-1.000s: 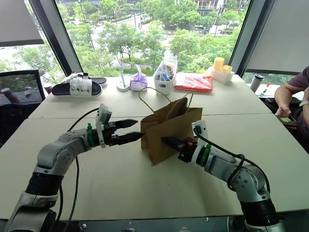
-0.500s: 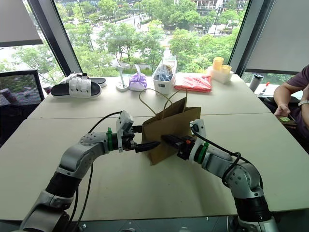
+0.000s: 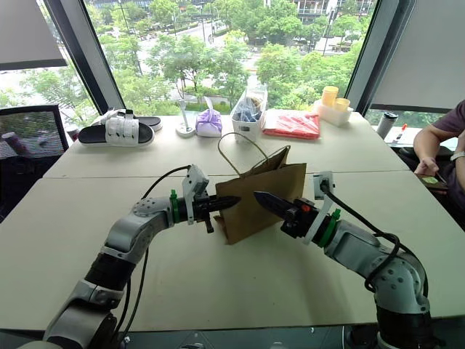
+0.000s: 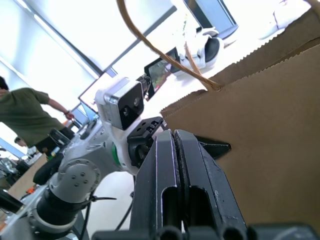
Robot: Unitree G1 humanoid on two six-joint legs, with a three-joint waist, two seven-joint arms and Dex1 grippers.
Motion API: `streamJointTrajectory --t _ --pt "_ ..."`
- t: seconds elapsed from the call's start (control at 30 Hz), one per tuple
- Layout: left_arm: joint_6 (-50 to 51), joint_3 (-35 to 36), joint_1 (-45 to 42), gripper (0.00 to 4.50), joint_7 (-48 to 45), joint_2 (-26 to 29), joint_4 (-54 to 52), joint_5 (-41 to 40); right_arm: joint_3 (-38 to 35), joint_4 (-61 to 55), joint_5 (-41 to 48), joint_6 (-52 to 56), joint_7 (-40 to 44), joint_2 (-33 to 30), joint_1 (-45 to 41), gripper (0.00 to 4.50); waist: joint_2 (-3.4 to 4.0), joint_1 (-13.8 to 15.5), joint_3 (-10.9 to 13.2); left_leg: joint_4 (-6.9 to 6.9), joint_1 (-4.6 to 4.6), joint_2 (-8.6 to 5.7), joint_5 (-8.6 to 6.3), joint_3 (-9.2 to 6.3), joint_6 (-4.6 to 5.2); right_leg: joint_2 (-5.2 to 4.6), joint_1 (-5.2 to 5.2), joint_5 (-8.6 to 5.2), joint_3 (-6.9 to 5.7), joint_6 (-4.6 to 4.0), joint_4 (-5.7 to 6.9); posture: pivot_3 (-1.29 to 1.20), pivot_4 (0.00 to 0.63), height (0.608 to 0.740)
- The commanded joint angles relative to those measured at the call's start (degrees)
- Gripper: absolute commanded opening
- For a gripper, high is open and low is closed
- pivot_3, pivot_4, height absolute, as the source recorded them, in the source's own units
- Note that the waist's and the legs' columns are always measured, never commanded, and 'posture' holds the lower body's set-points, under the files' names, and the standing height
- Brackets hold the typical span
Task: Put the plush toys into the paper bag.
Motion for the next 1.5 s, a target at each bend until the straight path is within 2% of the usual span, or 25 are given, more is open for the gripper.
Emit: streamJointTrajectory --t 0.03,0.17,0.27,0.37,0.47,0.57,0.7,0.8,0.83,1.03,1.07,1.4,1.5 --pt "-2.5 1.0 -3.5 0.08 -4.0 0.3 0.0 -1.1 -1.6 -1.8 2.0 -0.7 0.1 -1.1 1.3 0.0 0.0 0.0 0.0 0.0 0.0 0.0 0.0 0.0 0.0 0.0 0.0 0.0 0.0 0.0 0.0 0.0 0.15 0.74" --pt "-3.3 1.1 -9.5 0.08 -15.1 2.1 5.0 -3.5 -1.6 -1.1 2.5 -0.7 0.8 -1.8 2.4 0.0 -0.01 -0.1 0.0 0.01 0.0 0.0 0.0 0.01 0.01 0.02 0.0 0.0 -0.02 0.0 0.01 0.0 0.15 0.74" --pt "-8.7 0.5 -16.2 0.08 -22.4 2.2 16.7 -1.3 -2.9 -3.2 4.3 -0.1 2.2 -3.9 4.7 0.0 -0.01 -0.1 0.0 0.01 0.0 0.0 0.0 0.01 0.01 0.04 0.0 0.0 -0.04 0.0 0.0 0.0 0.15 0.74" --pt "-18.2 0.1 -23.2 0.08 -24.9 0.4 33.8 3.3 -3.9 -6.8 9.1 -0.3 1.7 -5.4 6.8 0.0 -0.01 0.0 0.0 0.05 0.01 -0.03 -0.02 0.02 0.05 0.03 0.07 0.0 -0.06 0.01 -0.05 0.0 0.15 0.74" --pt "-24.4 -0.1 -29.2 0.08 -27.6 -1.6 47.1 6.7 -3.7 -9.1 10.2 -1.1 0.2 -5.9 8.9 0.0 -0.09 -0.1 0.1 0.05 0.01 -0.02 -0.05 0.01 0.1 0.03 0.09 0.0 -0.09 0.02 -0.07 0.0 0.15 0.74" --pt "-28.2 0.6 -33.2 0.08 -29.3 -3.3 55.1 9.0 -3.2 -10.5 10.5 -2.2 -1.4 -5.8 10.3 0.0 -0.18 -0.1 0.1 0.06 -0.03 -0.02 -0.08 -0.01 0.16 0.03 0.07 -0.01 -0.15 0.04 -0.07 0.0 0.15 0.74" --pt "-32.9 0.9 -35.8 0.08 -26.5 -4.9 61.5 12.5 -2.2 -11.9 10.6 -4.0 -3.6 -5.3 11.5 0.0 -0.19 -0.1 0.1 0.07 -0.02 -0.02 -0.09 -0.02 0.17 0.02 0.08 -0.01 -0.15 0.06 -0.06 0.0 0.15 0.74" --pt "-35.5 2.0 -37.1 0.85 -22.7 -5.4 64.2 14.2 -1.4 -12.5 9.9 -5.1 -4.7 -5.0 12.1 0.0 -0.19 -0.1 0.1 0.08 0.0 -0.02 -0.09 -0.02 0.17 0.02 0.09 -0.02 -0.15 0.07 -0.02 0.0 0.15 0.74" --pt "-36.2 2.6 -37.4 1.46 -22.1 -5.4 64.6 14.4 -1.1 -12.4 9.9 -5.4 -4.8 -5.1 12.1 0.0 -0.2 -0.1 0.1 0.09 0.0 -0.02 -0.09 -0.02 0.17 0.02 0.08 -0.02 -0.15 0.07 -0.01 0.0 0.15 0.74" --pt "-39.4 3.5 -37.6 4.32 -20.1 -4.9 65.4 17.0 1.2 -11.0 8.5 -5.7 -4.1 -5.7 10.9 0.0 -0.2 -0.1 0.1 0.1 0.0 -0.02 -0.09 -0.02 0.17 0.02 0.07 -0.02 -0.15 0.08 0.02 0.0 0.15 0.74" --pt "-39.6 3.6 -37.6 4.47 -19.7 -4.7 65.5 17.4 1.7 -10.5 8.3 -5.7 -3.8 -5.7 10.4 0.0 -0.2 -0.1 0.1 0.1 0.0 -0.02 -0.09 -0.02 0.17 0.02 0.07 -0.02 -0.15 0.08 0.02 0.0 0.15 0.74" --pt "-35.6 10.3 -35.7 4.47 -21.8 -0.6 63.0 14.3 6.1 -6.7 5.7 -4.4 -0.9 -6.1 6.2 0.0 -0.19 -0.5 0.1 0.09 0.02 -0.01 -0.09 -0.03 0.17 0.04 0.05 -0.02 -0.16 0.09 0.1 0.0 0.15 0.74" --pt "-27.1 15.9 -32.2 4.47 -20.9 2.6 58.2 9.0 6.7 -5.9 4.9 -4.6 -0.2 -5.7 5.3 0.0 -0.19 -0.8 0.1 0.09 0.03 0.0 -0.09 -0.04 0.17 0.03 0.05 -0.02 -0.17 0.09 0.12 0.0 0.15 0.74"
